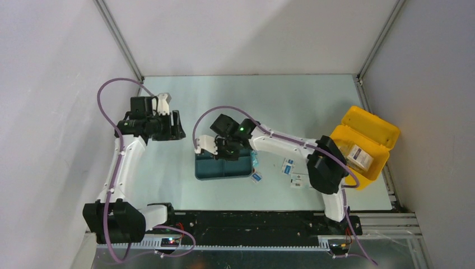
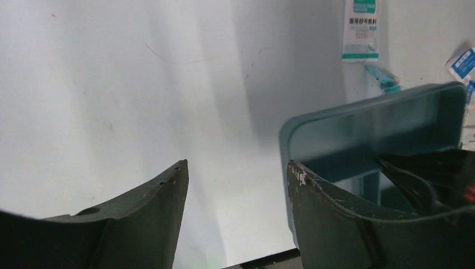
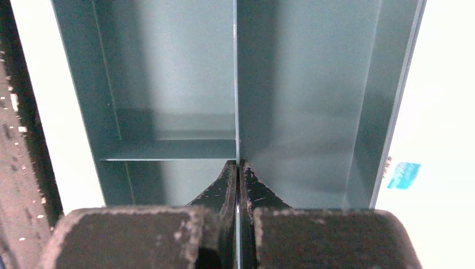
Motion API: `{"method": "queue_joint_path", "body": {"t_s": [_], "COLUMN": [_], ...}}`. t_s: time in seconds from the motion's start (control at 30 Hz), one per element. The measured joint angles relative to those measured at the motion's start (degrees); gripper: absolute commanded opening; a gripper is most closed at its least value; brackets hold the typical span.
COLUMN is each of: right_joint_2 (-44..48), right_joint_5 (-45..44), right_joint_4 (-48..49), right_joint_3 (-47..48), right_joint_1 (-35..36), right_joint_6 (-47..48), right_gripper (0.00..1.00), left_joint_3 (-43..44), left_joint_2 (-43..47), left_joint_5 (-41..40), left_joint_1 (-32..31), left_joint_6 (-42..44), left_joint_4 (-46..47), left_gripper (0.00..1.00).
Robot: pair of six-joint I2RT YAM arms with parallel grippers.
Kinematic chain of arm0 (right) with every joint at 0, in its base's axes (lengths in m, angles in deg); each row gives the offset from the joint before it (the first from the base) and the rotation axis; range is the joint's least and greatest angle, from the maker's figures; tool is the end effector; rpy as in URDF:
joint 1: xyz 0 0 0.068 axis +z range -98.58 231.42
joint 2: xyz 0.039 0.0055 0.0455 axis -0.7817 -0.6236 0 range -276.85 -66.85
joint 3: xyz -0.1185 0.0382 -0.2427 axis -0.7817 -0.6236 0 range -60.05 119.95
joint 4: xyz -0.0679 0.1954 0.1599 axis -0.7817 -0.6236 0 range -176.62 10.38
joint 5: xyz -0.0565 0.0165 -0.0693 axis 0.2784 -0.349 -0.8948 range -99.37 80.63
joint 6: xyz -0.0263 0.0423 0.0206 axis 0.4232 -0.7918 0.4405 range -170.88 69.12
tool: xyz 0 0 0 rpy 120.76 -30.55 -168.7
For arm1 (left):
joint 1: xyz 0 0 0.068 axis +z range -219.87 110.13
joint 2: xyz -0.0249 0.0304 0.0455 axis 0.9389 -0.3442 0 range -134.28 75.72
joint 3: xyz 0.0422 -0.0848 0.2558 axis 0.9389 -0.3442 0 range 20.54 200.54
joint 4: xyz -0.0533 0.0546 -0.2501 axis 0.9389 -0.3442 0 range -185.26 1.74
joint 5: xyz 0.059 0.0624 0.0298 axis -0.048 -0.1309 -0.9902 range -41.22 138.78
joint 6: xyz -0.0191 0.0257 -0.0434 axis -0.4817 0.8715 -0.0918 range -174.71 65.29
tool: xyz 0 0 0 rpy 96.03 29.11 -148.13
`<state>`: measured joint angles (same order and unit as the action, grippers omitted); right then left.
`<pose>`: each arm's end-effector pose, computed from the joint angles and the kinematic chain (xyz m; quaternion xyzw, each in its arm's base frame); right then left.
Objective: Organize the medicine kit
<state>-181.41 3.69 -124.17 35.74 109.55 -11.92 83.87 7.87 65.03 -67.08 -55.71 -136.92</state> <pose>0.2201 0.3693 0.2345 -0.7419 0.6204 0.1473 0.2075 0.2344 0.0014 0.3119 0.0135 0.9403 -0.1292 0.3146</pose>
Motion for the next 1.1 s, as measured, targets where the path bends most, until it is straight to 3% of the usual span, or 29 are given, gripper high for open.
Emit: {"method": "queue_joint_path", "body": {"t_s": [0.23,0.43,0.57,0.7,0.93,1.1], "right_joint_2": [9.6,22.9,32.4,41.2,49.1,51.1], "right_joint_5": [-4.0,-8.9,-9.1,-9.5,-2.9,0.8], "right_joint_4": [-3.5,-6.4,-8.1,-9.4,-13.6,-17.0], "right_joint_3": [0.4,-6.5,-11.0,-17.4,-19.2,-19.5], "right_joint_1": [-2.1,-10.3,-21.7,-38.5,-64.4,-75.8], "right_joint_6": [-1.9,-2.1,-2.0,-1.0,6.2,13.5], "right_gripper": [0.0,0.0,0.0,0.0,0.0,0.0], "left_joint_3": [3.2,3.3,3.0,2.1,1.7,1.7], "left_joint_2": [0.0,-0.2,-0.7,-1.6,-3.8,-4.2], "left_joint_5": [-1.2,-2.8,-1.9,0.1,3.0,5.2], "left_joint_1": [0.0,0.0,0.0,0.0,0.0,0.0], "left_joint_6": [1.0,4.0,5.2,6.0,6.1,6.1], "left_joint_4": [0.2,0.2,0.2,0.2,0.1,0.1], "left_gripper": [0.7,0.7,0.71,0.72,0.72,0.72]}}
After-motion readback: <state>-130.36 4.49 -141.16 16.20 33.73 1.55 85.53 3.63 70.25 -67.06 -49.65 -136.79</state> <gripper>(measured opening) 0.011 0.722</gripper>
